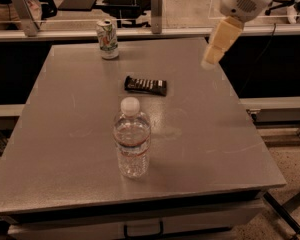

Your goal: Pick 7up can

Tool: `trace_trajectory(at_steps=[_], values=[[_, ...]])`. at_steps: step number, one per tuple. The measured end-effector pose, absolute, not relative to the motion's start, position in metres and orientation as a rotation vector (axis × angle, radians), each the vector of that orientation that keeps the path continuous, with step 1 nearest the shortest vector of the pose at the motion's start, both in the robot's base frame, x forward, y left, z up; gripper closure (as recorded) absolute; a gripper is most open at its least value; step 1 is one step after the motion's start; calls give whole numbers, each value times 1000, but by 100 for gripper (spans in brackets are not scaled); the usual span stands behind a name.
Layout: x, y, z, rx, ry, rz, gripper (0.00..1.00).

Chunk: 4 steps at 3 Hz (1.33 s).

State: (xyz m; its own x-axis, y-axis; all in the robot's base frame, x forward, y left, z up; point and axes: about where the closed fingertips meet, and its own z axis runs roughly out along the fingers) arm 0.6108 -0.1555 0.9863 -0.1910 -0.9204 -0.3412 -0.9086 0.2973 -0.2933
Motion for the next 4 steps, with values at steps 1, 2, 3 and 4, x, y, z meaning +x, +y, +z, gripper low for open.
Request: trace_trajectory(at_steps=[1,2,3,4], values=[[664,-121,983,-1601,2103,-8,0],[694,-102,981,-1576,2097,3,0],[726,-83,975,-1508,2102,26,0],[750,-58,965,-1470,2095,54,0]])
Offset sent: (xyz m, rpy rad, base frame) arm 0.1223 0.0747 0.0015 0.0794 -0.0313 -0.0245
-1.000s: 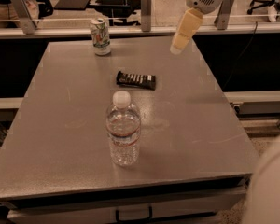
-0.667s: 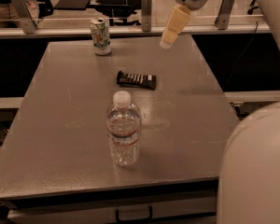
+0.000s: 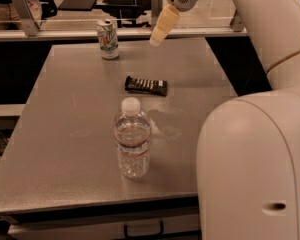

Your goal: Pick 7up can

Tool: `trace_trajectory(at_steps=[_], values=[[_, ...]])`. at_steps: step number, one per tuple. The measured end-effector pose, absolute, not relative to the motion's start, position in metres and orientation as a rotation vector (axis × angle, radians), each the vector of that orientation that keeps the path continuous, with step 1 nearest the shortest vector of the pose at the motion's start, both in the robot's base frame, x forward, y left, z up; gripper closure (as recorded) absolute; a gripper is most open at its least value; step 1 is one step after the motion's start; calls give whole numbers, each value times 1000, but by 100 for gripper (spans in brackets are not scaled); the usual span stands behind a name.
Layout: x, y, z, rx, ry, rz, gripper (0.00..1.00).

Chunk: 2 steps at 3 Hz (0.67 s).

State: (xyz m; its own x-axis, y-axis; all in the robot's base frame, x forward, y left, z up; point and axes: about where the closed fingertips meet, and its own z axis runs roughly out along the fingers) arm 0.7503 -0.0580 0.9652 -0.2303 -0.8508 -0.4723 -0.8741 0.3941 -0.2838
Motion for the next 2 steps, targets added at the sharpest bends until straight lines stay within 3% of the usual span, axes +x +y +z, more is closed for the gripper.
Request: trace_trajectory(at_steps=[2], values=[[788,-14,951,-1353,1999,93,0]])
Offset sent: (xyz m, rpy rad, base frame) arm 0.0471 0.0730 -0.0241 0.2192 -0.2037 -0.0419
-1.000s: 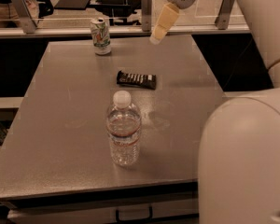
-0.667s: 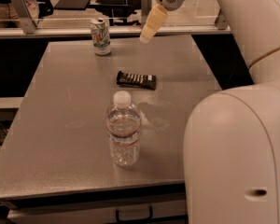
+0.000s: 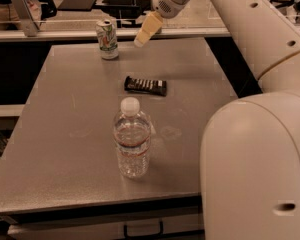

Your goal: Pick 7up can

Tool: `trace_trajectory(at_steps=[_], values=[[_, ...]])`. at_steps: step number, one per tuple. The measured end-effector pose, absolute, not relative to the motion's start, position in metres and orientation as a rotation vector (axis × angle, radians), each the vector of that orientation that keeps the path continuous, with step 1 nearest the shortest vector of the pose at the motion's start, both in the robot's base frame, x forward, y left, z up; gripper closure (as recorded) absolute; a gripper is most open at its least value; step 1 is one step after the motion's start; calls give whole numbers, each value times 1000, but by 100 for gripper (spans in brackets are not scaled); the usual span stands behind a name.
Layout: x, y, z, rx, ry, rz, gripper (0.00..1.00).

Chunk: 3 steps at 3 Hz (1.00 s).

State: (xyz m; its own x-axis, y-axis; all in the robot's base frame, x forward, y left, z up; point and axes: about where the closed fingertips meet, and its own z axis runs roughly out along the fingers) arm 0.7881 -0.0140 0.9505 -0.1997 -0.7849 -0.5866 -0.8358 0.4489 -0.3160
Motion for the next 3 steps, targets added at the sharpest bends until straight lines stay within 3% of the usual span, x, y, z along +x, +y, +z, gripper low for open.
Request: trace_trajectory(at_steps=[3], values=[[814,46,917,-1270,1832,259,0]])
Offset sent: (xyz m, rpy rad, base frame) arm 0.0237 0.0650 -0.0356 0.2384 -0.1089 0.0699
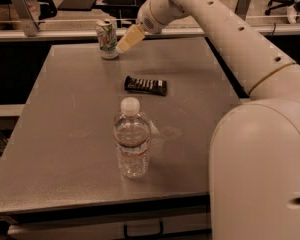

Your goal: Pick 7up can

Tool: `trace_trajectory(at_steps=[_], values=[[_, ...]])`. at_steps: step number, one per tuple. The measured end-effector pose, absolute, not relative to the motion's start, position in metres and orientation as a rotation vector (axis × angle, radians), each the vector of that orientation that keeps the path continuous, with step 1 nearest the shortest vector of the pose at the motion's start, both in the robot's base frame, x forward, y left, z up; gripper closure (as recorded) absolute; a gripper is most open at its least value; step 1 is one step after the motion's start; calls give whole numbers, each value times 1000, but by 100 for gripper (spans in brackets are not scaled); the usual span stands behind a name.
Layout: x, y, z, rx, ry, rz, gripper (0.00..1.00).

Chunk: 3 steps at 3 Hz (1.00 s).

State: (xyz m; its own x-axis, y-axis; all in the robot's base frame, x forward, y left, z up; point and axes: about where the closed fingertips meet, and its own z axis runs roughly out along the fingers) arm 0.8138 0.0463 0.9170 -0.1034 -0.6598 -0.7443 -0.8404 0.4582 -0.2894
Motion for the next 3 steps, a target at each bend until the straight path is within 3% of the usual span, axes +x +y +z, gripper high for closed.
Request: trace_trajectory(at_steps=[3], values=[[833,91,908,-1163,1755,397,0]])
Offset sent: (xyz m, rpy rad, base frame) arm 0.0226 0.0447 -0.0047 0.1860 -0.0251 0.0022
